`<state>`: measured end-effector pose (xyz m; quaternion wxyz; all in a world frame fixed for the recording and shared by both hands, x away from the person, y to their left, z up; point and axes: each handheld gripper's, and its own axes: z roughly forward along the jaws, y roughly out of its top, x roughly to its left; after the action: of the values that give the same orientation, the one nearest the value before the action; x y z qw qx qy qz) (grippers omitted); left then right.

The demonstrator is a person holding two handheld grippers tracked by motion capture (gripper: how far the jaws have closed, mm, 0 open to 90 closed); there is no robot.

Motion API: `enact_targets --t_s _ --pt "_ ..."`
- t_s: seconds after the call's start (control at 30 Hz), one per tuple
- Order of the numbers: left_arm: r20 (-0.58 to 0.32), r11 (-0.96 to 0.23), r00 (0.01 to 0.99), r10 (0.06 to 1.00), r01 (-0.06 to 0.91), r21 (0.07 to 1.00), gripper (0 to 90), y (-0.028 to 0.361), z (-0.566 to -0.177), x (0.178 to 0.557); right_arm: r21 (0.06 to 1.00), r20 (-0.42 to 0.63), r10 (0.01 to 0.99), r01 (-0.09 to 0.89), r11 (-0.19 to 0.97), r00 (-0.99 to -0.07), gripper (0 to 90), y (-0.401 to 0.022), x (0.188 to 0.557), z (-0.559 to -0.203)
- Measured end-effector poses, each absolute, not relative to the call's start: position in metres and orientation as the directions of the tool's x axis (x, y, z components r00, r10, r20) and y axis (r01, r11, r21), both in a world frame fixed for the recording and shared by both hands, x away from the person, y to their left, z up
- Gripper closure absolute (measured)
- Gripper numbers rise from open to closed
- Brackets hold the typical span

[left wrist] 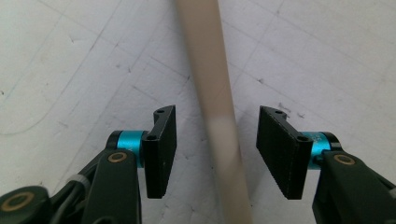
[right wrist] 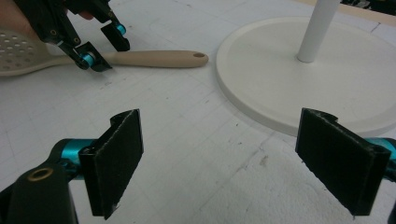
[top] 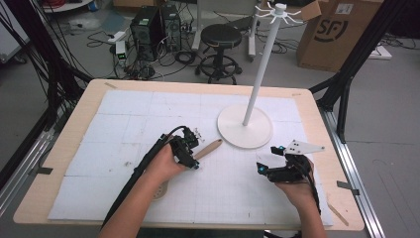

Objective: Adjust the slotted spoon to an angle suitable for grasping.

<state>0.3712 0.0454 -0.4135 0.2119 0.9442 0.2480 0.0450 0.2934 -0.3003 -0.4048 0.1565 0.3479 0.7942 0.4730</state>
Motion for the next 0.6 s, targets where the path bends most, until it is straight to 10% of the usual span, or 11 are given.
enact_targets --t_s 0.6 --pt "-0.017 -0.791 0.872 0.489 0.452 0.412 66.4 0.046 -0.413 0.3704 0.86 0.08 0.704 0.406 0.309 -0.706 13.8 -0.3014 0.293 -0.4046"
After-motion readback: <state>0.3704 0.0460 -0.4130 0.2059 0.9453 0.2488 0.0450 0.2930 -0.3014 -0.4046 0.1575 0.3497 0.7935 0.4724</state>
